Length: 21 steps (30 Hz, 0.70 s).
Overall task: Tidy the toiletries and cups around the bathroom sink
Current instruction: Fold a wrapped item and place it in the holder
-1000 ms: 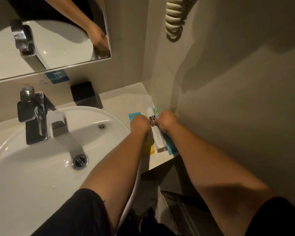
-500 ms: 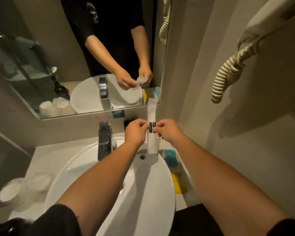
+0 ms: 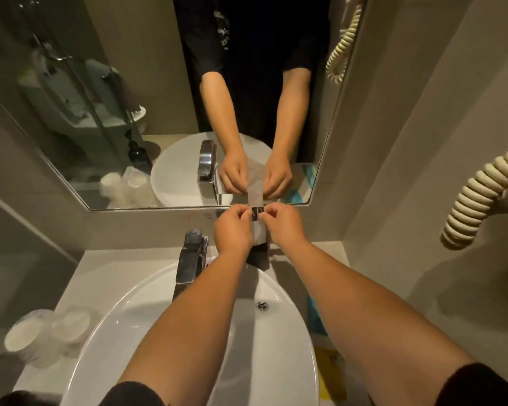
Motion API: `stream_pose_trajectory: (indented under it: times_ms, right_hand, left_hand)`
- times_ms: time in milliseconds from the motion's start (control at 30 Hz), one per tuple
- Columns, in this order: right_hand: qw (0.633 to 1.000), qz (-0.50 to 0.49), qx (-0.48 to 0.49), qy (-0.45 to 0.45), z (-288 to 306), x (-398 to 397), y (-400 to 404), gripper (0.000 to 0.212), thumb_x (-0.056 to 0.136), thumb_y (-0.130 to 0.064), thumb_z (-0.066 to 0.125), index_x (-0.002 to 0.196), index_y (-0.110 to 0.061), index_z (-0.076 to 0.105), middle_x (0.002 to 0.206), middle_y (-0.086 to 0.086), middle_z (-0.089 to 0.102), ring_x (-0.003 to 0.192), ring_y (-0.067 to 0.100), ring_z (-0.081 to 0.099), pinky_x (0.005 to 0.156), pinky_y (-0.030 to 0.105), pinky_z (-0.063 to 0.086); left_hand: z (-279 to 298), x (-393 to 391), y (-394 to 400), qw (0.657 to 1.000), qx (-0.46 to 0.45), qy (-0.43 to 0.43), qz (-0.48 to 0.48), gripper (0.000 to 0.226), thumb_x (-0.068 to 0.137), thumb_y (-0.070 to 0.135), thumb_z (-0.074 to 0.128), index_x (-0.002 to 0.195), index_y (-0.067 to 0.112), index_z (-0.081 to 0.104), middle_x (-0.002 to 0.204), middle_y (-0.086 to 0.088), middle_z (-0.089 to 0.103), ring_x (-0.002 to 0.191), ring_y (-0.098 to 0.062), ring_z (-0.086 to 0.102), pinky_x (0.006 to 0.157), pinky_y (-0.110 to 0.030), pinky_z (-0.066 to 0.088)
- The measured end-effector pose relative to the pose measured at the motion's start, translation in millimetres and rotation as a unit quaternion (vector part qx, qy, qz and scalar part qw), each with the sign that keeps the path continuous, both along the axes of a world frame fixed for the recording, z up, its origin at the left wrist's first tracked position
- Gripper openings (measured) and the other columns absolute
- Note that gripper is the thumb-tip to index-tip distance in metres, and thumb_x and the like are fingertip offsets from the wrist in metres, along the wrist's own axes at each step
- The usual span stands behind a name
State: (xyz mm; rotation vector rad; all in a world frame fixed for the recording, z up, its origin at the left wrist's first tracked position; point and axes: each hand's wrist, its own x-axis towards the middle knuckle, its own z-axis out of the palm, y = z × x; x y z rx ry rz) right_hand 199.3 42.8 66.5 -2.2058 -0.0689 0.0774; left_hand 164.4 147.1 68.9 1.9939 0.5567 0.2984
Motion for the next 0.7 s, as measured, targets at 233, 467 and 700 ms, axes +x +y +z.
stream_pose_trajectory:
  times_ms: [233,467,700]
  right_hand:
    - [0.999,0.020,-0.023,0.043,-48,10,8,0.011,0.090,-0.025,0.063,0.089,-0.019,0.073,0.088,0.003,0.072,0.081,0.022,0.064,0.075,0.033,0.053]
    - [0.993,0.045,-0.090,0.064,-75,23,16,0.023,0.090,-0.024,0.060,0.073,-0.013,0.070,0.077,0.009,0.070,0.075,0.028,0.063,0.068,0.037,0.053]
    - [0.982,0.018,-0.177,0.063,-89,28,24,0.024,0.093,-0.032,0.057,0.085,-0.020,0.075,0.094,0.009,0.065,0.082,0.030,0.063,0.071,0.038,0.055]
  left_hand:
    - [-45,16,7,0.997,0.048,0.062,0.018,0.019,0.095,0.020,0.052,0.097,0.017,0.070,0.093,-0.001,0.069,0.084,-0.019,0.059,0.071,-0.027,0.041]
    - [-74,27,12,0.986,0.082,0.142,0.008,0.023,0.097,0.021,0.049,0.084,0.017,0.067,0.085,-0.007,0.068,0.074,-0.023,0.058,0.060,-0.029,0.036]
    - [-81,34,11,0.981,0.105,0.161,0.009,0.025,0.097,0.022,0.048,0.097,0.015,0.073,0.094,-0.009,0.069,0.079,-0.024,0.057,0.065,-0.031,0.037]
